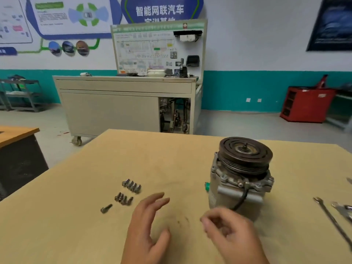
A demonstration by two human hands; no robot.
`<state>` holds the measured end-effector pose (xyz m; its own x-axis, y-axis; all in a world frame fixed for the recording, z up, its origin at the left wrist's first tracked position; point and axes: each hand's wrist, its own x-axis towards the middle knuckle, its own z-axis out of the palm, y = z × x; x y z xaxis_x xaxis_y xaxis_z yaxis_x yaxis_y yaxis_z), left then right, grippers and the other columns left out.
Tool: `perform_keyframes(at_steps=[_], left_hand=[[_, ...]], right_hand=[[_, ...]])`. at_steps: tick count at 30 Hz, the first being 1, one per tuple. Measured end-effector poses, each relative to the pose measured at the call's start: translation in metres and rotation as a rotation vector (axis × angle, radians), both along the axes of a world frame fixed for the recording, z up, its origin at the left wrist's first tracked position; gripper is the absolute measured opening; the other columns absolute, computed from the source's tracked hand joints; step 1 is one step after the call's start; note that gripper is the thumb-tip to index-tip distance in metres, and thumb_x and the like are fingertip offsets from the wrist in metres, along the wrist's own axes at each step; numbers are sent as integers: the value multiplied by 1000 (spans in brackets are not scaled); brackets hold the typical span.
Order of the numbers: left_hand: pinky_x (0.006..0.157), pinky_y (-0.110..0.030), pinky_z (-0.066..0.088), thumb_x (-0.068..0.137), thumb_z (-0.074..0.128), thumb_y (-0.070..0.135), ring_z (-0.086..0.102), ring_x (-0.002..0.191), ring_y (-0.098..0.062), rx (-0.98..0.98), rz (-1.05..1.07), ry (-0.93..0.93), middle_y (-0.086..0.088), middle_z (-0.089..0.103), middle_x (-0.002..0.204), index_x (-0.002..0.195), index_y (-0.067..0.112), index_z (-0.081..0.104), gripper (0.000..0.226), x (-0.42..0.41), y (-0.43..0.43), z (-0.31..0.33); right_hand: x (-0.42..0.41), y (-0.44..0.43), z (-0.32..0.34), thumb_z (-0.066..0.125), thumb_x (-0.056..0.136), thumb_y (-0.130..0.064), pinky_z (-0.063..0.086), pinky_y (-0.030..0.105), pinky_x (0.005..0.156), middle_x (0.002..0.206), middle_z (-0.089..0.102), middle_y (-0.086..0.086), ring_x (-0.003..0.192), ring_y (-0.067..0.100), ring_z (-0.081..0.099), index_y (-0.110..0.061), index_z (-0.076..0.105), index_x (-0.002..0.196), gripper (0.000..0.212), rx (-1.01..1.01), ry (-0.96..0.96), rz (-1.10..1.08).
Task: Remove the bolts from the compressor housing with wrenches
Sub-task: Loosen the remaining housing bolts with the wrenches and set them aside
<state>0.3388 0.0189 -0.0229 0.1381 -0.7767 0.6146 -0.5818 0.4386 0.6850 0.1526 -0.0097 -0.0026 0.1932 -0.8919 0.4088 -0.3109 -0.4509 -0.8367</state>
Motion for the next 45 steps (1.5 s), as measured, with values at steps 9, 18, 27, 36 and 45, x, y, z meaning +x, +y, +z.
perform_keyframes(at_steps=[9, 18, 27, 36, 45], left_hand=[[104, -42, 35, 87, 63, 16, 39, 132, -35, 681, 726, -152, -19, 43, 143, 140, 6, 45, 57, 116, -29, -30], [79, -38, 50, 89, 63, 29, 58, 93, -25, 636, 757, -314, 0, 61, 97, 103, 23, 69, 16, 106, -32, -32], [106, -40, 34, 83, 65, 48, 36, 132, -15, 128, 290, -82, -2, 34, 145, 147, 17, 29, 80, -21, -21, -3], [95, 6, 1, 55, 45, 78, 0, 127, 17, 360, -103, 287, 21, -1, 144, 145, 27, -21, 123, -156, -43, 16], [92, -10, 33, 71, 80, 39, 42, 118, 1, 364, -231, 325, 13, 41, 136, 150, 27, 18, 101, -149, -82, 19]], right_hand=[[-133, -80, 13, 46, 94, -1, 33, 6, 49, 56, 54, -15, 54, -2, 46, -20, 59, 77, 30, -133, -549, -396], [-113, -160, 2, 46, 96, -26, 40, 31, 86, 98, 66, -14, 101, 9, 55, -26, 68, 86, 25, 308, -454, -143], [-101, -157, 3, 26, 99, -46, 42, 32, 90, 111, 68, 0, 111, 16, 58, -17, 66, 105, 50, 530, -757, 140], [-89, -122, 11, 24, 99, -47, 46, 34, 92, 110, 69, 11, 105, 22, 62, -10, 64, 110, 56, 482, -926, 134], [-103, -35, -25, 45, 87, -38, 47, 10, 77, 114, 65, -18, 108, -5, 58, -37, 52, 117, 31, 103, -930, -223]])
